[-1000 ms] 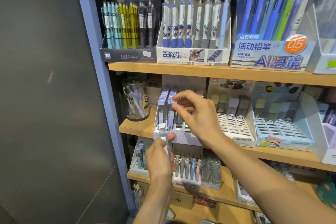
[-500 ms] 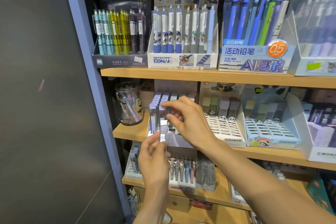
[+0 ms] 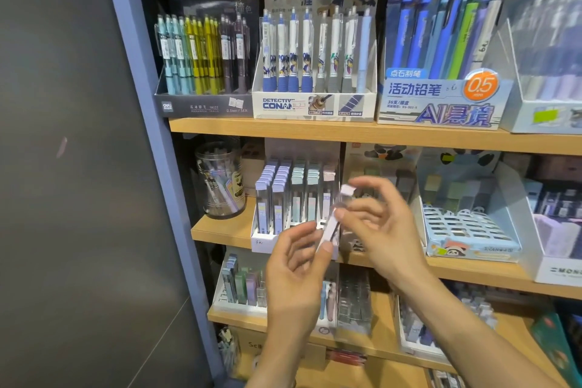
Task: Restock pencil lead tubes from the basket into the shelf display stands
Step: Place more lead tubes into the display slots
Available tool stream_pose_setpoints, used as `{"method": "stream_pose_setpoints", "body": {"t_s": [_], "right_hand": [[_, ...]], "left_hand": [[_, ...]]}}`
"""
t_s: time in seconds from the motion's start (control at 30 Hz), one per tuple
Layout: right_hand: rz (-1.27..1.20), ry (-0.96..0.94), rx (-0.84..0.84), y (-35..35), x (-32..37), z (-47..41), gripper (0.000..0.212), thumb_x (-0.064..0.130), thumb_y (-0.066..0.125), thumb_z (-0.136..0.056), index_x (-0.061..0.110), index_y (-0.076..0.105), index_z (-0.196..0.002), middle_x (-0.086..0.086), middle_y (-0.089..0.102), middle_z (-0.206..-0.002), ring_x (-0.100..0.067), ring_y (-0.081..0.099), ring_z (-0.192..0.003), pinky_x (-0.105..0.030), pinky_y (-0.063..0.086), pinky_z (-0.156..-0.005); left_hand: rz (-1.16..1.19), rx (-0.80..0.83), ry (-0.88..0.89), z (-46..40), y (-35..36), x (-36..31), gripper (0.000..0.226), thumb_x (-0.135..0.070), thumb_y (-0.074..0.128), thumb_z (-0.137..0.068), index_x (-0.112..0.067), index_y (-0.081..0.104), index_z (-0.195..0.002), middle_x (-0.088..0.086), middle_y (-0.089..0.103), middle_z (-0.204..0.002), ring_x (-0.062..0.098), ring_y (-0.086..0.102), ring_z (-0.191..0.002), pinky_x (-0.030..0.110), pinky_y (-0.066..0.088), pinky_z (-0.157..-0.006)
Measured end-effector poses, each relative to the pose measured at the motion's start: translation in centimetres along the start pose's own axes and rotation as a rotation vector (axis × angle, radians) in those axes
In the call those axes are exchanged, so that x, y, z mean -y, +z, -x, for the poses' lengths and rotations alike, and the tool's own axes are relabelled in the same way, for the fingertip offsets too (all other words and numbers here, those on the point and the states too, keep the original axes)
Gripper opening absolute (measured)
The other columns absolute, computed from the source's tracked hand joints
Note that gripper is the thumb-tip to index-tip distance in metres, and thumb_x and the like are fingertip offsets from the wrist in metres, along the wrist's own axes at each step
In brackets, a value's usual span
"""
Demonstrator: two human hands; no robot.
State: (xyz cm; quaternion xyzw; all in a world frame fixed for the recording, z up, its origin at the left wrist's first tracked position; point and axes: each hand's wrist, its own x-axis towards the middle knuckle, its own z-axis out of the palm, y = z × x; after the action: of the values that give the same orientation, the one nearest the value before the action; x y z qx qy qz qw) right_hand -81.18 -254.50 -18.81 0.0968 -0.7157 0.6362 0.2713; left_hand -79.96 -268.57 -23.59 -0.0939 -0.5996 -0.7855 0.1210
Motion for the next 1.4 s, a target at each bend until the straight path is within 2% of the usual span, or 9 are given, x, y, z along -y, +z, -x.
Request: {"method": "stream_pose_setpoints", "body": {"t_s": [0.1,0.17,0.33,0.5,0.67,0.8,0.97,1.1,1.4], "right_hand": [[0.028,-0.098,-0.129,-1.0,0.3,-1.9,0.042,0.008,0.08,-0.086,0.022,0.057,-0.119,-0.008,0.073,-0.091,-0.015,0.072,-0.089,-0.027,0.06,-0.083],[0.078,-0.151,-0.133,-0.9,0.2,-2.9,0.038,0.009,0.078,-0.089,0.022,0.056,-0.117,-0.004,0.072,-0.092,-0.013,0.072,-0.089,-0.026,0.06,-0.081],[0.193,-0.228,-0.09,-0.1,-0.6,-4.0,0.034,0.011,0.076,-0.091,0.025,0.056,-0.114,0.009,0.07,-0.094,-0.009,0.07,-0.093,-0.023,0.059,-0.076],[0.243,-0.272,-0.054,0.0,-1.2,-3.8,0.032,0.009,0.075,-0.091,0.02,0.058,-0.116,0.017,0.069,-0.095,-0.002,0.069,-0.094,-0.017,0.057,-0.076],[0.273,-0.329,-0.007,-0.2,-1.3,-3.4,0.031,0.01,0.074,-0.091,0.023,0.057,-0.114,0.015,0.067,-0.101,-0.012,0.07,-0.096,-0.023,0.059,-0.079],[0.333,-0.373,0.047,-0.1,-1.5,-3.0,0.03,0.01,0.072,-0.093,0.021,0.057,-0.116,0.012,0.069,-0.104,-0.01,0.07,-0.095,-0.026,0.06,-0.079],[0.382,-0.318,0.032,-0.2,-2.7,-3.5,0.033,0.014,0.076,-0.091,0.024,0.057,-0.117,0.009,0.069,-0.099,-0.008,0.07,-0.092,-0.029,0.063,-0.074],[0.412,-0.316,0.02,-0.6,-3.1,-4.0,0.037,0.014,0.078,-0.089,0.027,0.06,-0.118,0.005,0.067,-0.097,-0.012,0.068,-0.086,-0.031,0.062,-0.073],[0.486,-0.297,0.103,-1.2,-3.1,-3.9,0.047,0.006,0.073,-0.09,0.03,0.061,-0.128,0.008,0.067,-0.092,-0.009,0.067,-0.086,-0.029,0.059,-0.075]], "left_hand": [[-0.247,0.011,0.1,0.0,0.0,1.0,0.029,-0.021,0.07,-0.098,-0.035,0.065,-0.123,-0.026,0.067,-0.112,0.004,0.067,-0.103,0.015,0.053,-0.086],[-0.363,-0.023,0.14,-0.1,0.1,1.6,0.031,-0.02,0.066,-0.1,-0.041,0.062,-0.123,-0.029,0.064,-0.108,0.001,0.064,-0.103,0.011,0.051,-0.084],[-0.473,-0.055,0.193,-0.4,0.4,2.1,0.034,-0.017,0.065,-0.1,-0.04,0.061,-0.124,-0.021,0.064,-0.106,0.0,0.063,-0.098,0.017,0.053,-0.081],[-0.517,-0.045,0.227,-0.4,0.4,2.3,0.035,-0.016,0.064,-0.1,-0.037,0.061,-0.127,-0.021,0.059,-0.107,0.003,0.06,-0.099,0.023,0.054,-0.082],[-0.677,-0.003,0.325,-0.7,0.4,2.7,0.036,-0.015,0.061,-0.1,-0.029,0.059,-0.133,-0.014,0.054,-0.118,0.008,0.058,-0.098,0.015,0.047,-0.078],[-0.871,0.051,0.405,-0.8,0.4,3.3,0.037,-0.019,0.058,-0.101,-0.023,0.055,-0.139,-0.009,0.049,-0.126,0.017,0.056,-0.1,0.03,0.05,-0.082],[-0.997,0.074,0.409,-1.0,0.6,3.2,0.046,-0.022,0.057,-0.103,-0.022,0.05,-0.148,-0.003,0.046,-0.131,0.015,0.048,-0.109,0.027,0.047,-0.076],[-1.145,0.093,0.41,-1.5,0.9,3.0,0.055,-0.03,0.053,-0.103,-0.026,0.04,-0.156,-0.002,0.042,-0.132,0.016,0.044,-0.108,0.031,0.052,-0.072],[-1.256,0.104,0.373,-1.4,1.2,3.2,0.058,-0.033,0.049,-0.104,-0.025,0.034,-0.159,0.005,0.039,-0.141,0.021,0.043,-0.117,0.036,0.055,-0.079]]}}
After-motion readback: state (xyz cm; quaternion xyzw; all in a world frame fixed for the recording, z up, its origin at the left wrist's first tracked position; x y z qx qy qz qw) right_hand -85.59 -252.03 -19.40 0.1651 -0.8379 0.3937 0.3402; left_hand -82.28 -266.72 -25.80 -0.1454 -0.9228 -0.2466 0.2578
